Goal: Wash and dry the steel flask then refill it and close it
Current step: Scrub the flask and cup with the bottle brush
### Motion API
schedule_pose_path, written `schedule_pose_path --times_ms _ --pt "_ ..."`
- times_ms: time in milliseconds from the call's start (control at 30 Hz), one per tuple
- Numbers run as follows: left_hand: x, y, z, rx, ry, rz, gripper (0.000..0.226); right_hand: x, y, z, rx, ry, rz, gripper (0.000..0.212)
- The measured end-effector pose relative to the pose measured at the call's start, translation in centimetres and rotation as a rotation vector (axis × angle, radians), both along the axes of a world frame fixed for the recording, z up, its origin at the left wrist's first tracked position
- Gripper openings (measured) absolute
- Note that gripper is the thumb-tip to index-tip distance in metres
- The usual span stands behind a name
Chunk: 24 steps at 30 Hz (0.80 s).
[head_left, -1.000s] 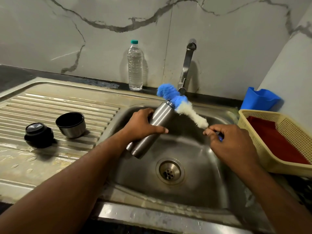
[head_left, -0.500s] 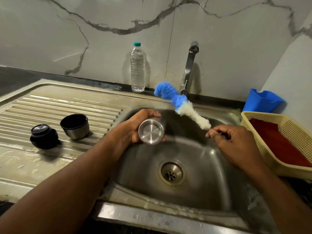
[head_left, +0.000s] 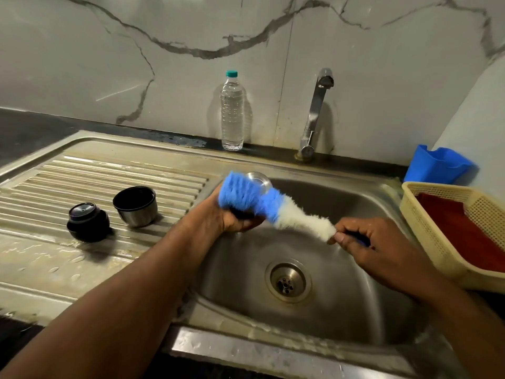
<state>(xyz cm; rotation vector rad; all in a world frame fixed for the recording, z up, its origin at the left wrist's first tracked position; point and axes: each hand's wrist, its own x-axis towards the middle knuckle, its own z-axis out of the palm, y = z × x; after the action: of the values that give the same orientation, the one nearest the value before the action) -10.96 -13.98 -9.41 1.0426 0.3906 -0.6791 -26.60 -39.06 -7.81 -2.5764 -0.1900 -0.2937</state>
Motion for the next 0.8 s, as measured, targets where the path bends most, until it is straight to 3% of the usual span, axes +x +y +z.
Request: schedule_pose_path --times_ms 300,800 --pt "0.2 -0.2 0.7 -0.009 -0.001 0.023 0.042 0.3 0.6 -0.5 -0.011 -0.106 -0.093 0.018" --pt "0.1 -0.1 0.4 -0.097 0.048 -0.01 0.044 0.3 1.8 -1.0 -0.111 -0.058 -0.076 0.019"
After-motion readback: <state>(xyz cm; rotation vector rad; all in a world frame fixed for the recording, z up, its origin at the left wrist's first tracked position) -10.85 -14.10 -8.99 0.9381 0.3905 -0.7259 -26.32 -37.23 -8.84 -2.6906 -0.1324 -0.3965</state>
